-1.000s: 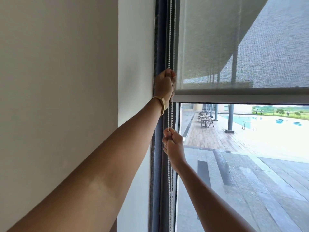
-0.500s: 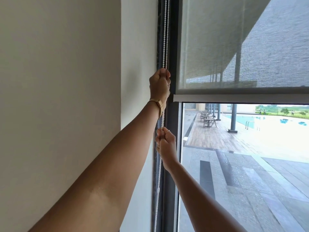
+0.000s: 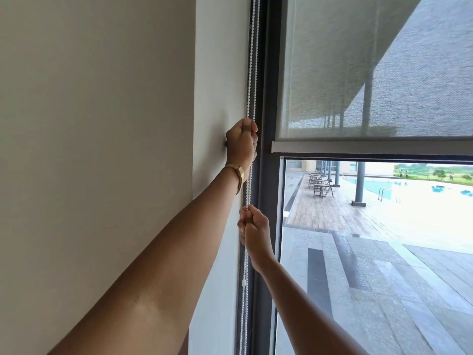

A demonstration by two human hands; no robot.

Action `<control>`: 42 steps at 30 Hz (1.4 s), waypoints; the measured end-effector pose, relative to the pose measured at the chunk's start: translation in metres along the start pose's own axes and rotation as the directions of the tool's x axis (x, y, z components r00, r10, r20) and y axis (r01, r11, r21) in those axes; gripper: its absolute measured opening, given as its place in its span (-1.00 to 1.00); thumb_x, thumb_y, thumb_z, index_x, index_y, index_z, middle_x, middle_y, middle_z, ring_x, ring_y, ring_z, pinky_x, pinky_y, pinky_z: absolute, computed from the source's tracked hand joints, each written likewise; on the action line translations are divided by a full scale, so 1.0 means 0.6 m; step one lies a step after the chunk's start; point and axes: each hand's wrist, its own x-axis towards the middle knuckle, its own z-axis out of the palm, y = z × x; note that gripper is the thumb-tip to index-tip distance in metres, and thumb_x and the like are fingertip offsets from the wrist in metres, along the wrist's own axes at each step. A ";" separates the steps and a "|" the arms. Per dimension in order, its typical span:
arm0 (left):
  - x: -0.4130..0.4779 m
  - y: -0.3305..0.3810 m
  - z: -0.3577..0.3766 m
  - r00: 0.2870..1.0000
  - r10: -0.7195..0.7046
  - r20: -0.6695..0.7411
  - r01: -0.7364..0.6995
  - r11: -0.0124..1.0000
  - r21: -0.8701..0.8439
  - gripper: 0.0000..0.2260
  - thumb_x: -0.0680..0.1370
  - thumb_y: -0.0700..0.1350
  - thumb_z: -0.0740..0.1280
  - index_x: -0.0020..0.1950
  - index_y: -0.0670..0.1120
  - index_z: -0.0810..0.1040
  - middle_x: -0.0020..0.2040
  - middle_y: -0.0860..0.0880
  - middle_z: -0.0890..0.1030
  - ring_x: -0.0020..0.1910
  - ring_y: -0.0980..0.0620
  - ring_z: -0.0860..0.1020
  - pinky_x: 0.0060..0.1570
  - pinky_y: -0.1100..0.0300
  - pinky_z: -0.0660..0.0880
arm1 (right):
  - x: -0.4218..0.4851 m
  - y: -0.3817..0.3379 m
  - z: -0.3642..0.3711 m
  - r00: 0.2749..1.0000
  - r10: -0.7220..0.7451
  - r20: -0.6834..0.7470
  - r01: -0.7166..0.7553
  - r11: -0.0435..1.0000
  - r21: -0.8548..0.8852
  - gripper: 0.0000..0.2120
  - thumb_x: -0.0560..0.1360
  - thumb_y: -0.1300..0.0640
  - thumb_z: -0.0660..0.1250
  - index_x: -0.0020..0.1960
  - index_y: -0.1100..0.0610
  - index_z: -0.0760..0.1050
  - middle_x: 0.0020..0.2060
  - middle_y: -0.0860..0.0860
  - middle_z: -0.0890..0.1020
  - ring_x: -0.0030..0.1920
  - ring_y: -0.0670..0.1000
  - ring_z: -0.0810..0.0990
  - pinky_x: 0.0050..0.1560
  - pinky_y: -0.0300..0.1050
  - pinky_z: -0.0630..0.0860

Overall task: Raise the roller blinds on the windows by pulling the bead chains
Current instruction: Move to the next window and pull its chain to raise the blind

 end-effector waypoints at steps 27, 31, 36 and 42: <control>0.005 -0.018 -0.003 0.999 0.050 -0.008 -0.050 0.998 0.028 -0.66 0.57 -0.29 0.02 -0.38 -0.06 0.31 -0.47 -0.02 0.19 -0.61 0.18 0.13 -0.59 0.37 0.06 | -0.003 0.005 0.000 1.000 0.016 0.014 -0.016 1.000 0.024 -0.69 0.33 0.48 -0.12 -0.30 0.14 0.26 -0.41 0.02 0.25 -0.52 -0.14 0.17 -0.50 -0.21 0.00; 0.005 -0.016 -0.002 0.999 0.044 -0.013 -0.044 0.999 0.028 -0.67 0.55 -0.32 0.00 -0.37 -0.07 0.31 -0.46 -0.03 0.19 -0.61 0.18 0.13 -0.60 0.37 0.06 | -0.005 0.000 -0.004 1.000 0.023 0.009 -0.023 1.000 0.010 -0.65 0.33 0.50 -0.12 -0.33 0.10 0.24 -0.42 0.01 0.22 -0.51 -0.13 0.14 -0.50 -0.20 -0.01; 0.003 -0.016 -0.003 0.999 0.048 -0.014 -0.047 0.998 0.038 -0.67 0.55 -0.31 0.00 -0.37 -0.06 0.31 -0.48 0.00 0.20 -0.61 0.18 0.13 -0.60 0.37 0.07 | -0.008 -0.003 -0.005 0.999 0.035 0.002 -0.035 0.999 0.009 -0.60 0.28 0.48 -0.12 -0.40 0.02 0.27 -0.43 0.02 0.22 -0.50 -0.11 0.13 -0.51 -0.25 0.01; 0.001 -0.015 -0.004 0.999 0.046 -0.008 -0.046 0.998 0.034 -0.68 0.56 -0.30 0.00 -0.37 -0.07 0.29 -0.45 -0.02 0.16 -0.61 0.17 0.11 -0.60 0.37 0.05 | -0.012 -0.006 -0.004 0.998 0.044 0.045 -0.046 0.998 0.040 -0.64 0.18 0.45 -0.14 -0.37 0.05 0.26 -0.42 0.04 0.21 -0.51 -0.11 0.13 -0.50 -0.26 0.00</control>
